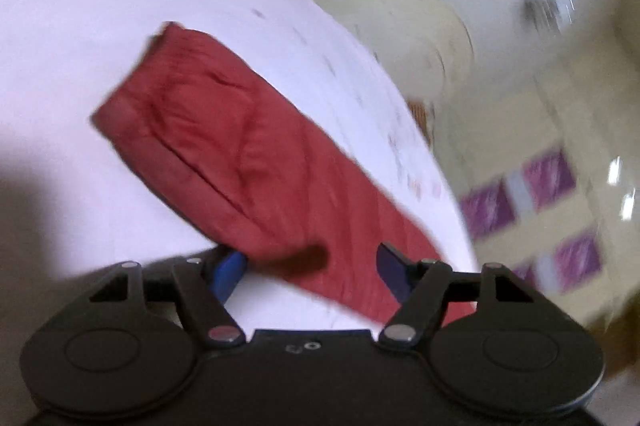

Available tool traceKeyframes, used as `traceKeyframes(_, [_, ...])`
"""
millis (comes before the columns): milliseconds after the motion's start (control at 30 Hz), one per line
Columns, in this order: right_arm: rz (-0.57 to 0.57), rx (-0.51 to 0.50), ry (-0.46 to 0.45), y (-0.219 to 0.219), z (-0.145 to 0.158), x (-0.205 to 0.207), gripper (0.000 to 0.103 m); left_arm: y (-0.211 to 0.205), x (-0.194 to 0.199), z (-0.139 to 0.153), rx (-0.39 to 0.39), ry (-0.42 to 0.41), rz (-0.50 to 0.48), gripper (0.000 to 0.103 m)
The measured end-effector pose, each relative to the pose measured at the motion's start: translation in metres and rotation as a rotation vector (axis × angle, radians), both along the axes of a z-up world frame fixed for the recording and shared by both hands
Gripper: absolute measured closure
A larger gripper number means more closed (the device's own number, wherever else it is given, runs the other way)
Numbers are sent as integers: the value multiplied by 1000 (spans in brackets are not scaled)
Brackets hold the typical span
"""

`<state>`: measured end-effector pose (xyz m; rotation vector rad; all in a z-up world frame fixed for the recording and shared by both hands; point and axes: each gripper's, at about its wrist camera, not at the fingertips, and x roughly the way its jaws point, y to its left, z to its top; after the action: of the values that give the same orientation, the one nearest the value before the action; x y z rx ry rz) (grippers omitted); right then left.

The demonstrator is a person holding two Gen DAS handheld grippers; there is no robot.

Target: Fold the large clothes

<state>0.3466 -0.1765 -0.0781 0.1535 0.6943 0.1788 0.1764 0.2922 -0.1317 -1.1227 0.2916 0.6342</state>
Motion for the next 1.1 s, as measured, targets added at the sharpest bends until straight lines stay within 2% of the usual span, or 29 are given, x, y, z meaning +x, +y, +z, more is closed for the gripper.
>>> traceKeyframes(67, [16, -3, -13, 9, 4, 3, 42, 4, 0, -3, -13, -31, 67, 36])
traceKeyframes(133, [24, -6, -20, 14, 5, 7, 42, 4, 3, -4, -14, -19, 114, 49])
traceKeyframes(167, [23, -10, -26, 15, 6, 9, 42, 5, 4, -5, -13, 0, 134, 69])
traceKeyframes(200, [18, -15, -31, 16, 6, 10, 42, 8, 5, -7, -13, 32, 151, 93])
traceKeyframes(267, [-6, -22, -31, 12, 4, 15, 42, 12, -3, -14, -24, 33, 160, 97])
traceKeyframes(333, [-55, -35, -14, 4, -2, 23, 42, 13, 6, -2, 53, 70, 133, 98])
traceKeyframes(433, [-150, -46, 30, -14, -11, 35, 42, 9, 25, 17, 150, 56, 81, 98])
traceKeyframes(567, [-226, -43, 37, -33, -13, 40, 42, -9, 73, 51, 319, 29, -85, 98])
traceKeyframes(700, [-274, -31, 71, -49, -17, 45, 41, -55, 143, 81, 479, 4, -349, 98])
traceKeyframes(767, [-304, -23, 80, -56, -18, 44, 29, -95, 175, 88, 544, -7, -500, 98])
traceKeyframes(800, [-326, -19, 70, -60, -17, 42, 11, -115, 189, 91, 576, -9, -572, 98])
traceKeyframes(867, [-350, -18, 50, -66, -14, 37, 8, -159, 216, 93, 639, -2, -711, 98])
traceKeyframes(933, [-365, -6, 46, -74, -12, 33, 8, -198, 237, 90, 677, 4, -820, 98])
traceKeyframes(1100, [-426, 35, 39, -102, -8, 21, 8, -266, 270, 74, 678, 36, -1018, 98])
